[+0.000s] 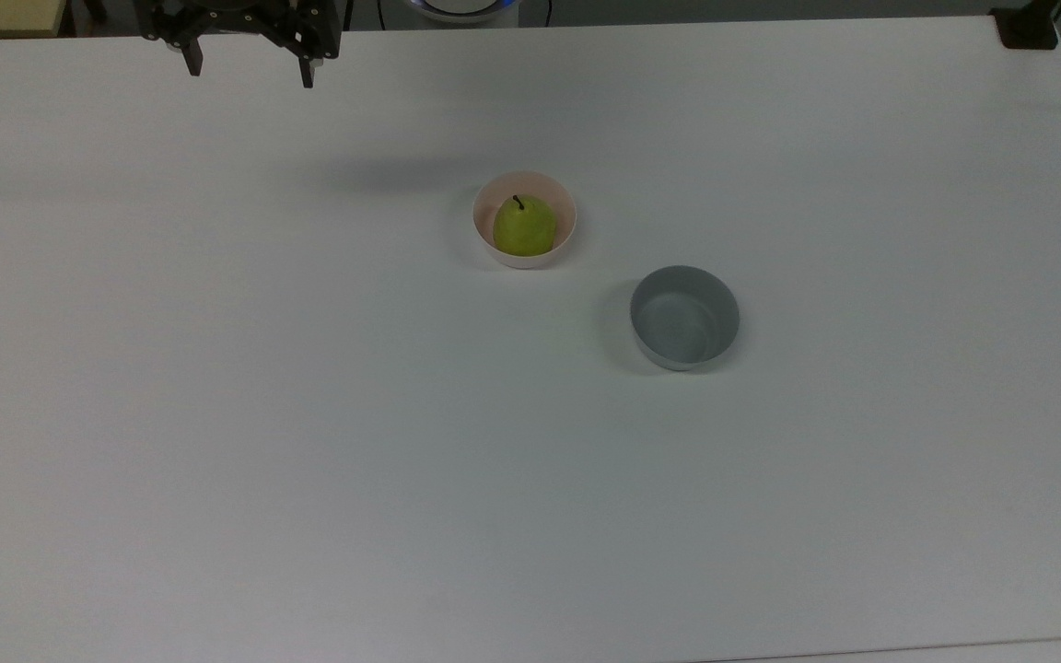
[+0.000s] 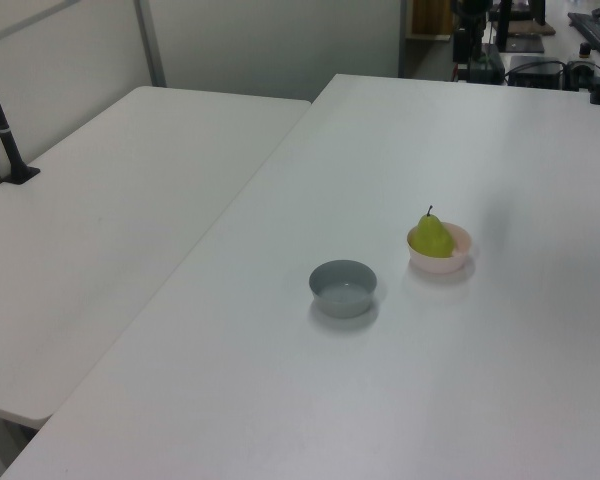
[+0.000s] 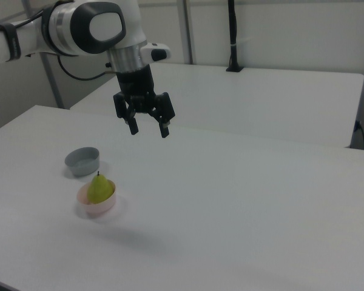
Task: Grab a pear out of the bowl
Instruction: 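Move the open gripper over the pink bowl holding the green pear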
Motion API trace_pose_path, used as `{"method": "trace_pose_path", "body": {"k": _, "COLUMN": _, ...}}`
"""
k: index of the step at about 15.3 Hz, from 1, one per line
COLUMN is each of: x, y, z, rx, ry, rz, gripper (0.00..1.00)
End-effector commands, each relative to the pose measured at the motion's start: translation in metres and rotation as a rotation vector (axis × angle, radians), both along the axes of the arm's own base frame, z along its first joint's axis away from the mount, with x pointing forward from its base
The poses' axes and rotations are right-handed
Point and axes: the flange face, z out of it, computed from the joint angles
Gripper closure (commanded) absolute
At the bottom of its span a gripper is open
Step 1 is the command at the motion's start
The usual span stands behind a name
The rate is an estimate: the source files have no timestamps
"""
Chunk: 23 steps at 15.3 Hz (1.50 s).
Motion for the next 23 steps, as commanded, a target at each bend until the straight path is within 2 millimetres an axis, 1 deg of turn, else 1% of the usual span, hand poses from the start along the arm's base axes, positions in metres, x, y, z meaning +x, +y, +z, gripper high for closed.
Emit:
{"method": "trace_pose_path", "body": {"k": 1, "x": -0.009, "y": -0.002, "z": 0.008, "rx": 0.009, "ry": 0.017, "rz": -0.024, "gripper": 0.00}}
{"method": "trace_pose_path", "body": {"k": 6, "x": -0.008, "y": -0.001, "z": 0.007, "rx": 0.011, "ry": 0.023, "rz": -0.021, "gripper": 0.00}}
{"method": "trace_pose_path", "body": {"k": 9, "x": -0.006, "y": 0.002, "z": 0.002, "rx": 0.015, "ry": 0.033, "rz": -0.010, "gripper": 0.00}}
{"method": "trace_pose_path", "body": {"k": 12, "x": -0.004, "y": 0.008, "z": 0.001, "rx": 0.047, "ry": 0.025, "rz": -0.002, "gripper": 0.00}}
{"method": "trace_pose_path", "body": {"k": 15, "x": 0.001, "y": 0.020, "z": -0.002, "rx": 0.078, "ry": 0.021, "rz": 0.014, "gripper": 0.00}}
{"method": "trace_pose_path", "body": {"k": 16, "x": 0.002, "y": 0.032, "z": -0.002, "rx": 0.083, "ry": 0.023, "rz": 0.033, "gripper": 0.00}}
{"method": "trace_pose_path", "body": {"k": 17, "x": 0.004, "y": 0.049, "z": -0.003, "rx": 0.082, "ry": 0.025, "rz": 0.064, "gripper": 0.00}}
{"method": "trace_pose_path", "body": {"k": 18, "x": 0.006, "y": 0.071, "z": -0.003, "rx": 0.082, "ry": 0.029, "rz": 0.102, "gripper": 0.00}}
{"method": "trace_pose_path", "body": {"k": 19, "x": 0.006, "y": 0.084, "z": -0.004, "rx": 0.082, "ry": 0.034, "rz": 0.123, "gripper": 0.00}}
{"method": "trace_pose_path", "body": {"k": 20, "x": 0.007, "y": 0.101, "z": -0.006, "rx": 0.081, "ry": 0.040, "rz": 0.152, "gripper": 0.00}}
{"method": "trace_pose_path", "body": {"k": 23, "x": 0.003, "y": 0.145, "z": -0.008, "rx": 0.080, "ry": 0.061, "rz": 0.225, "gripper": 0.00}}
